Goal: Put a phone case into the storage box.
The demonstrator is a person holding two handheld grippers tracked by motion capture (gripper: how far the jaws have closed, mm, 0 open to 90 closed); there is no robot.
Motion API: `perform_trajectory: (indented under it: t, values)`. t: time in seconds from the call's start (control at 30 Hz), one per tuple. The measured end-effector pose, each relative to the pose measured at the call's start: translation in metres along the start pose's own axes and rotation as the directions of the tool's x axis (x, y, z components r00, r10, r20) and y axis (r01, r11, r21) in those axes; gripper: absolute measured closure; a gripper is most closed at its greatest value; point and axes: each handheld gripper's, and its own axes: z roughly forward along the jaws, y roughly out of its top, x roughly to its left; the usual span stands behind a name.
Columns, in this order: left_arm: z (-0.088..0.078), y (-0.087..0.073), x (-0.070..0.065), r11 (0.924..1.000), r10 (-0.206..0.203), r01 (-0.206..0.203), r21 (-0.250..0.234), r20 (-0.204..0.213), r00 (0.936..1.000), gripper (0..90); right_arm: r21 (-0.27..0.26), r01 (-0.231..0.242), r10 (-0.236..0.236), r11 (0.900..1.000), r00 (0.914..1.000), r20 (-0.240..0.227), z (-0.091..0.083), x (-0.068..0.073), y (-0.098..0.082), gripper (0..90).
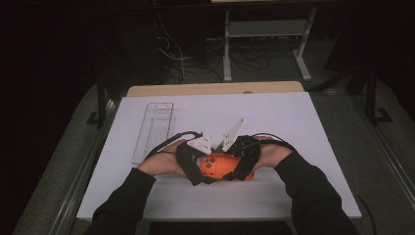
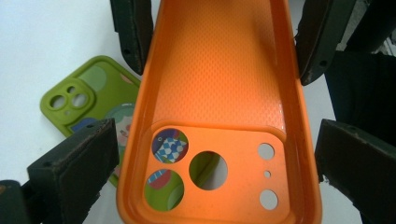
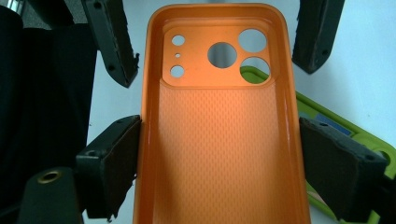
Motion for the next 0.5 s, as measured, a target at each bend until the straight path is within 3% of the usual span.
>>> perform_trajectory:
  t: [0.5]
  values:
    - [0.0064, -0.0015, -0.0007, 0.9996, 0.003, -0.003, 0.028, 0.024, 0.9997, 0.0, 0.001, 0.011, -0.011, 1.000, 0.9997, -0.024, 0.0024, 0.0006, 0.0010, 15.2]
